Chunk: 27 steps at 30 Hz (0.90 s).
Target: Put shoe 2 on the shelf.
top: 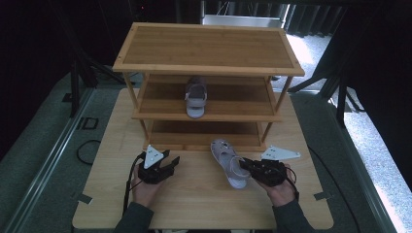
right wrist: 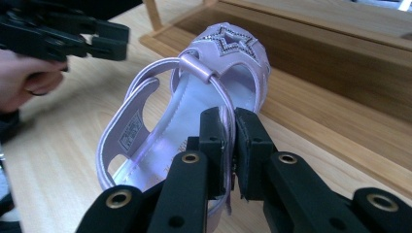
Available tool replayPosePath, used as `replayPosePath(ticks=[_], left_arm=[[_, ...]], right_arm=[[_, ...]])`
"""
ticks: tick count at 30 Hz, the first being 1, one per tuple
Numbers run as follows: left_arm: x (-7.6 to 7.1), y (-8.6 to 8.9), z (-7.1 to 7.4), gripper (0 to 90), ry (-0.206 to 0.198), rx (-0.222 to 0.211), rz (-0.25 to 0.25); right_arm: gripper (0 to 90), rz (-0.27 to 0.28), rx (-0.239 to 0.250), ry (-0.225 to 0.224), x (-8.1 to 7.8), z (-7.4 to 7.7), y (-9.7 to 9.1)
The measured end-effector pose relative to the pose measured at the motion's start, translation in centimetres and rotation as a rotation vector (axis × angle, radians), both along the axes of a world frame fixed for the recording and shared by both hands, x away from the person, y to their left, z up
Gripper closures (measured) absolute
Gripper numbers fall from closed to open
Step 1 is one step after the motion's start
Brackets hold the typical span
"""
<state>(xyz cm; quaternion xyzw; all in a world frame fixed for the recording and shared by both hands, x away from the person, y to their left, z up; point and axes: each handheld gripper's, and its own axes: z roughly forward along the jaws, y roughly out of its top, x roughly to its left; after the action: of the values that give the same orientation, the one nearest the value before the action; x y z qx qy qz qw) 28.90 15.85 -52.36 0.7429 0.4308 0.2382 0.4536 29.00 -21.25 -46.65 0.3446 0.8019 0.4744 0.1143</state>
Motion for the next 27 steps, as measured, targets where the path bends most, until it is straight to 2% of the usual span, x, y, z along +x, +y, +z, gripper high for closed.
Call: replayPosePath(ticks=[4,15,27], left_arm=[[0.0,0.1,0.0,52.0,-0.001,-0.001,0.003],[0.0,0.2,0.0,52.0,-0.002,-0.002,0.007],[0.0,0.3,0.1,52.0,-0.003,-0.004,0.010]], right_arm=[[82.9,0.036,0.003,-0.004,0.1,0.7,0.5],[82.9,0.080,0.010,-0.025,0.4,2.8,1.5],[82.9,0.097,0.024,-0.054,0.8,4.9,2.3]])
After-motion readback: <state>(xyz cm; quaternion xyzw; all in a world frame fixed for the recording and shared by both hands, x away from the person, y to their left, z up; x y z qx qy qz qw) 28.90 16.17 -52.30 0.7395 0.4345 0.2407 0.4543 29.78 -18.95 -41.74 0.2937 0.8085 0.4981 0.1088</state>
